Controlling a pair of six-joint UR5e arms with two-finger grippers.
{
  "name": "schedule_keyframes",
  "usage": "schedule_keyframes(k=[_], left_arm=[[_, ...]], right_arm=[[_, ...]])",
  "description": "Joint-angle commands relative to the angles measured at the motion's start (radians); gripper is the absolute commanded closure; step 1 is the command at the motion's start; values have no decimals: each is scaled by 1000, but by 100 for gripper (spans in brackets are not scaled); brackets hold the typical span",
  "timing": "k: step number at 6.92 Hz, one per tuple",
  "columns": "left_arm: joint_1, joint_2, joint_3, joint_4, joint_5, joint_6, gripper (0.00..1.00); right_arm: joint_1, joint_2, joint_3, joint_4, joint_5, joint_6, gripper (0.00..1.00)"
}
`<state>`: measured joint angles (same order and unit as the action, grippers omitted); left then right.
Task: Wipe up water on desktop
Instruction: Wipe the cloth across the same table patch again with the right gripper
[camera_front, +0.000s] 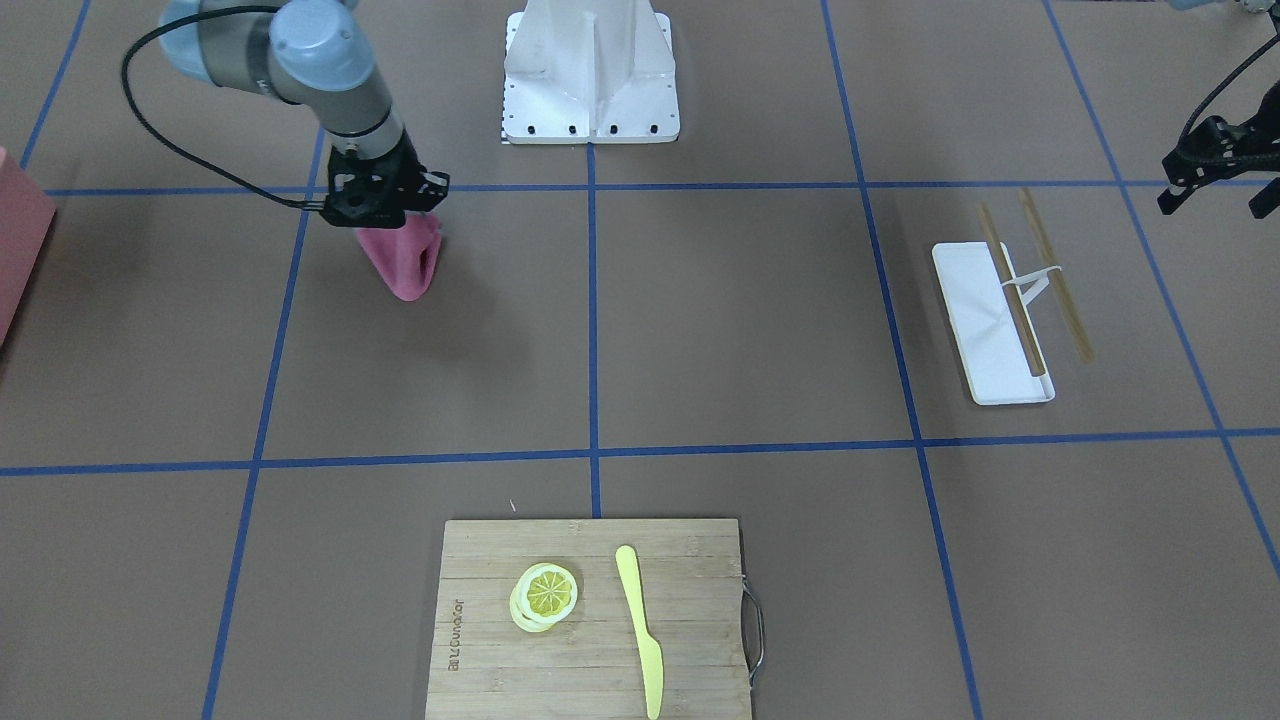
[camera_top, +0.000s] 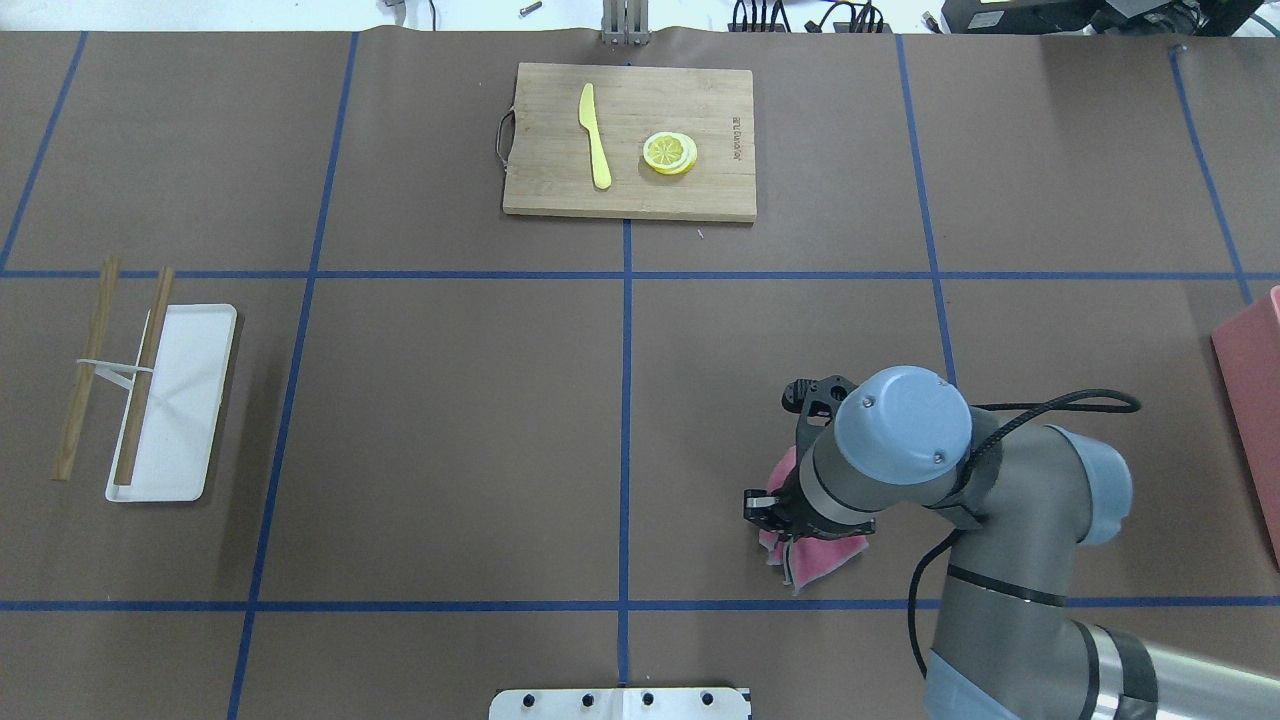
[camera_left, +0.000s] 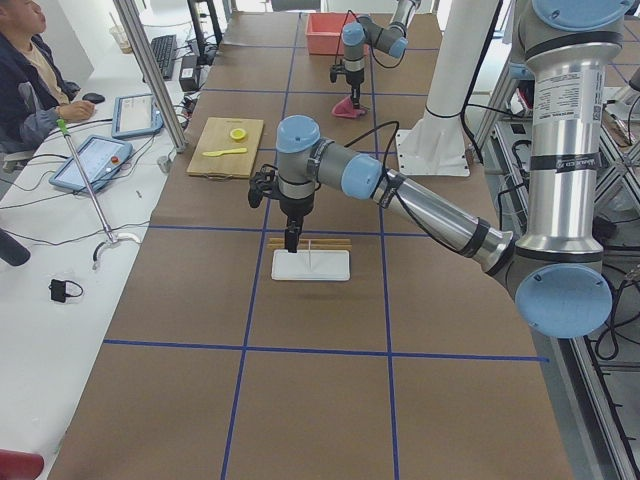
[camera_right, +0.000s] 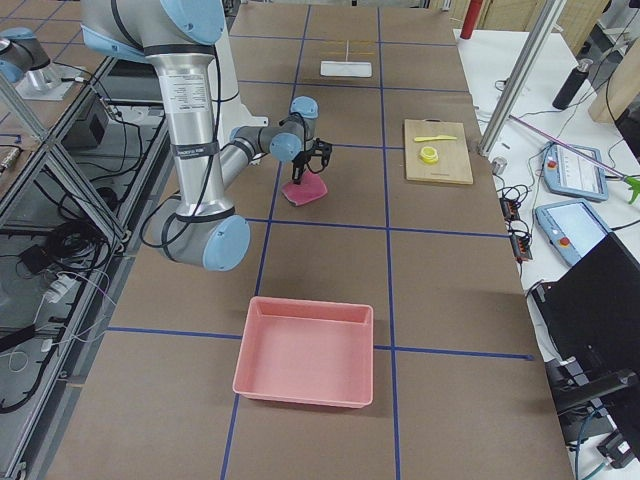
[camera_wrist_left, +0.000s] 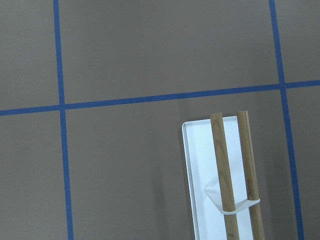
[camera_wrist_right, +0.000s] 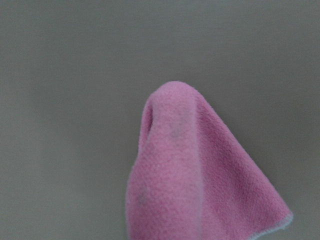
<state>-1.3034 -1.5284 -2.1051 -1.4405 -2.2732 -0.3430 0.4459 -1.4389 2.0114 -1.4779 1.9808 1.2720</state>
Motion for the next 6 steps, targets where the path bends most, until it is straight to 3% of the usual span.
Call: schedule_keyframes(k=[1,3,6], left_arm=[[-5,1,-12,3,-2,1,3],[-7,1,-18,3,-9,1,3],[-13,1,-3,8,-45,-2,3]], right_arm=[[95,-243,58,30,16,-219,100],[230,-316,101,60,123,-287,100],[564,-434,112,48,254,-637,100]])
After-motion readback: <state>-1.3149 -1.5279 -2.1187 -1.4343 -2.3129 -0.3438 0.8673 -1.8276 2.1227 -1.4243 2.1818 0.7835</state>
